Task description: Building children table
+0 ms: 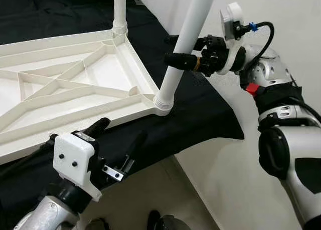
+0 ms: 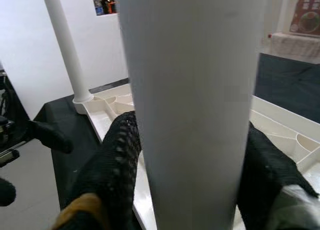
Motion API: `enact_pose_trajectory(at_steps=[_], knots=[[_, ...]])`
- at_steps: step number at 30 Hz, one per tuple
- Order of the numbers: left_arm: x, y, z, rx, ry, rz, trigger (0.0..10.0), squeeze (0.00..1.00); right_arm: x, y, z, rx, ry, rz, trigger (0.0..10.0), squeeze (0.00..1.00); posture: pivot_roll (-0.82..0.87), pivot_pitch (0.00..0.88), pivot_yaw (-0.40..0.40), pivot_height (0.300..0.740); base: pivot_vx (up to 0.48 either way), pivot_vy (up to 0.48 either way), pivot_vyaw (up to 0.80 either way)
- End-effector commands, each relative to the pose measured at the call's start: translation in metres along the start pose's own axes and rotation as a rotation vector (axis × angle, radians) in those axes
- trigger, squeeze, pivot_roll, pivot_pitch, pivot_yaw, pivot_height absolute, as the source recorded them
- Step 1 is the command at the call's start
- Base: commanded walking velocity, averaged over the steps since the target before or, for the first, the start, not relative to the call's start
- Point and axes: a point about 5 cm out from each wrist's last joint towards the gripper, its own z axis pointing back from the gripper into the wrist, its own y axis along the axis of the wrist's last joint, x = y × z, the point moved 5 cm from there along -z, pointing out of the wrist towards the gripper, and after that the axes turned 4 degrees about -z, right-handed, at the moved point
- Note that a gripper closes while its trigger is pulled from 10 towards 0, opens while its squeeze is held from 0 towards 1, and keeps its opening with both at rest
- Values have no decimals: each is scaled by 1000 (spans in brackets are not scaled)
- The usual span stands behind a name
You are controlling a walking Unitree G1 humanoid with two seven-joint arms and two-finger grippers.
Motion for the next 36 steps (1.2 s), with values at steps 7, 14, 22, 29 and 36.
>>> enact_pose_trajectory(at_steps=[7,14,22,29,36], knots=[[1,-1,5,-7,2,-3,10000,0,0,-5,10,-41,5,9,0,0,179,265,-188,740,0,0,0],[2,-3,8,-15,3,-6,10000,0,3,-147,9,-248,-741,-225,0,0,199,221,-221,740,0,0,0],[2,2,-1,6,1,-16,10000,0,-39,-189,7,-336,-964,-259,0,0,152,159,-209,740,0,0,0],[-4,9,-4,39,21,-39,10000,0,10,-143,-4,-247,-971,-135,7255,0,146,149,-208,740,0,0,0],[5,7,-5,39,-11,-7,10000,0,-2,-104,-28,-111,-803,-95,10000,1000,138,173,-194,740,0,0,0]])
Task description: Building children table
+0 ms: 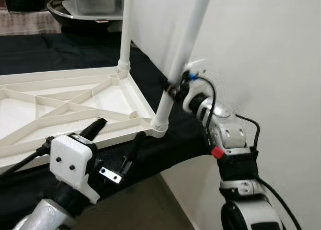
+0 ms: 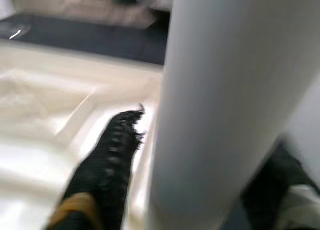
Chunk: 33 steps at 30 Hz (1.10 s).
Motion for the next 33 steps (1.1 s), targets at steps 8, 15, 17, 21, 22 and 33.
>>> enact_pose_trajectory(at_steps=[8,15,17,21,22,33], knots=[[5,-5,3,-25,-4,33,10000,0,0,48,14,108,377,85,10000,1000,143,220,-197,740,0,0,0],[5,-6,4,-28,-1,38,10000,0,2,53,33,71,666,113,10000,0,149,248,-191,740,0,0,0],[5,-7,5,-38,-1,35,10000,0,5,56,36,46,754,114,10000,0,172,272,-181,740,0,0,0],[-1,-6,7,-42,12,13,10000,0,12,65,32,59,769,117,10000,0,197,291,-173,740,0,0,0],[-1,-6,7,-42,12,13,10000,0,12,65,32,59,769,117,10000,0,197,291,-173,740,0,0,0],[-11,-14,18,-108,30,-29,10000,0,22,91,34,163,775,106,0,0,213,313,-144,740,0,0,0]])
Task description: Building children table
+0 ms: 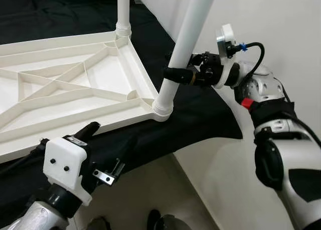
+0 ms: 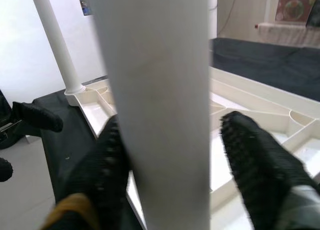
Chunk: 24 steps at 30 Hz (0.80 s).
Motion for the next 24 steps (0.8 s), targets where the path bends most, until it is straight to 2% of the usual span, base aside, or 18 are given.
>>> enact_pose_trajectory(at_steps=[1,8,9,11,12,13,14,15,16,17,18,19,20,22,23,24], knots=[[2,0,2,-5,-13,10,10000,0,1,8,8,29,4,14,0,0,215,315,-144,740,0,0,0],[2,0,1,-7,-18,13,10000,0,-1,3,12,9,33,-12,0,0,199,313,-145,740,0,0,0],[4,2,0,2,-26,18,10000,0,3,-8,17,-28,-24,1,0,0,179,305,-155,740,0,0,0],[4,2,-1,5,-28,19,10000,0,4,-13,19,-42,-49,10,0,0,179,305,-155,740,0,0,0],[5,2,-1,7,-30,20,10000,0,9,-21,16,-33,-131,20,0,0,166,297,-169,740,0,0,0],[5,2,-1,7,-30,20,10000,0,9,-21,16,-33,-131,20,0,0,166,297,-169,740,0,0,0],[4,2,0,7,-32,19,10000,0,40,-38,15,-45,-534,0,0,0,169,291,-188,740,0,0,0],[4,2,0,7,-33,18,10000,0,58,-50,24,-58,-836,-4,0,0,169,291,-188,740,0,0,0],[4,3,0,11,-36,18,10000,0,35,-88,29,-113,-1031,-48,0,0,150,276,-196,740,0,0,0],[5,4,-1,16,-41,16,10000,0,-12,-128,23,-264,-1028,-70,0,0,169,272,-184,740,0,0,0],[2,6,-3,15,-38,6,10000,0,-51,-146,13,-313,-969,-119,0,0,156,286,-167,740,0,0,0],[2,6,-3,15,-38,6,10000,0,-51,-146,13,-313,-969,-119,0,0,156,286,-167,740,0,0,0],[-1,7,-5,19,-29,2,10000,0,-73,-156,8,-328,-946,-155,0,0,140,289,-158,740,0,0,0],[-1,7,-5,19,-29,2,10000,0,-73,-156,8,-328,-946,-155,0,0,140,289,-158,740,0,0,0],[1,8,-6,23,-35,5,10000,0,-65,-154,6,-325,-936,-112,0,0,120,229,-153,740,0,0,0],[4,9,-9,31,-46,14,10000,0,-43,-139,6,-286,-944,-58,0,0,111,204,-166,740,0,0,0]])
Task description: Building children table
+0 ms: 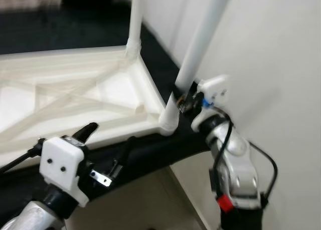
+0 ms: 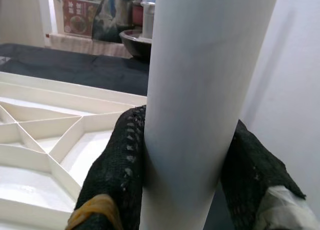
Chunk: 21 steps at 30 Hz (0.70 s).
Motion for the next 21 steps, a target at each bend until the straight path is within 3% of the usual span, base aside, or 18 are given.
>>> enact_pose_trajectory(at_steps=[1,3,7,8,10,12,13,14,15,16,21], knots=[[6,-3,1,-21,-23,21,10000,0,10,-73,9,-299,-25,-20,0,0,111,204,-166,740,0,0,0],[9,-2,-3,-12,-34,14,10000,0,26,-53,-21,-236,-4,-12,0,0,125,207,-181,740,0,0,0],[7,-3,-3,-22,-34,-7,10000,0,20,-55,-24,-251,4,-24,0,0,125,207,-181,740,0,0,0],[6,-2,-3,-18,-30,-9,10000,0,15,-53,-25,-256,7,-6,10000,0,131,207,-177,740,0,0,0],[6,0,-4,-12,-31,1,10000,0,4,-40,-20,-257,-23,-3,10000,0,127,213,-173,740,0,0,0],[8,-2,-3,-22,-37,12,10000,0,0,-32,-22,-250,25,12,10000,0,126,218,-171,740,0,0,0],[9,-4,-3,-28,-39,13,10000,0,2,-26,-26,-229,59,7,10000,804,129,229,-172,740,0,0,0],[9,-4,-3,-28,-39,13,10000,0,2,-26,-26,-229,59,7,10000,804,129,229,-172,740,0,0,0],[10,-4,-3,-31,-40,15,10000,0,3,-19,-30,-210,118,5,10000,1000,129,232,-173,740,0,0,0],[10,-5,-2,-33,-37,19,10000,0,8,-10,-37,-199,219,85,10000,1000,130,241,-176,740,0,0,0],[11,-6,-2,-36,-31,25,10000,0,12,4,-46,-153,343,117,10000,1000,132,247,-176,740,0,0,0]])
